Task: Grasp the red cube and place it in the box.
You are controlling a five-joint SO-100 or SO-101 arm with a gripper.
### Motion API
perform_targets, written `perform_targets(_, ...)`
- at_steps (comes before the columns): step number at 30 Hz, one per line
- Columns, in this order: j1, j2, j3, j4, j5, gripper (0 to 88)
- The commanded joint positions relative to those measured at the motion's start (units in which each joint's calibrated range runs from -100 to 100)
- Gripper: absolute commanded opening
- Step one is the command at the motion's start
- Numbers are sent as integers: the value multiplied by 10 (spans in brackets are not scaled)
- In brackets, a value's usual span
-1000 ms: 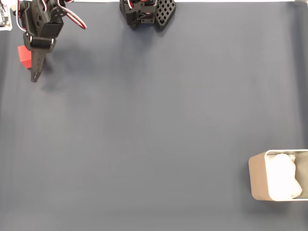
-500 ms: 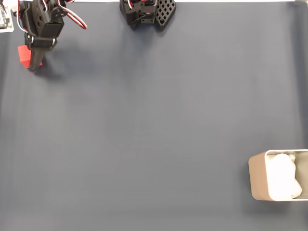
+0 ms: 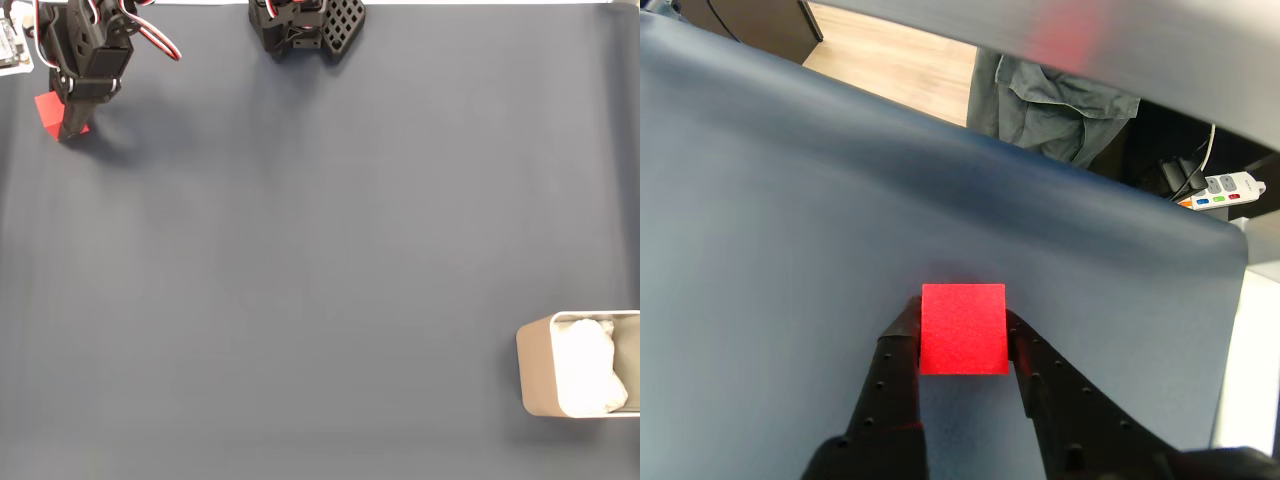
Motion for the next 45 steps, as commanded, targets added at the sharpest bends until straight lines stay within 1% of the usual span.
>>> perform_targets(1,-15,-32,-33,45,4,0)
perform_targets(7,-53,-58,-104,157,-1,0)
perform_targets(14,-122,-83,-218,262,-26,0)
perform_targets(21,-204,-89,-342,333,-52,0)
perform_targets(32,-342,-86,-481,352,-50,0)
perform_targets(45,-539,-102,-518,350,-48,0)
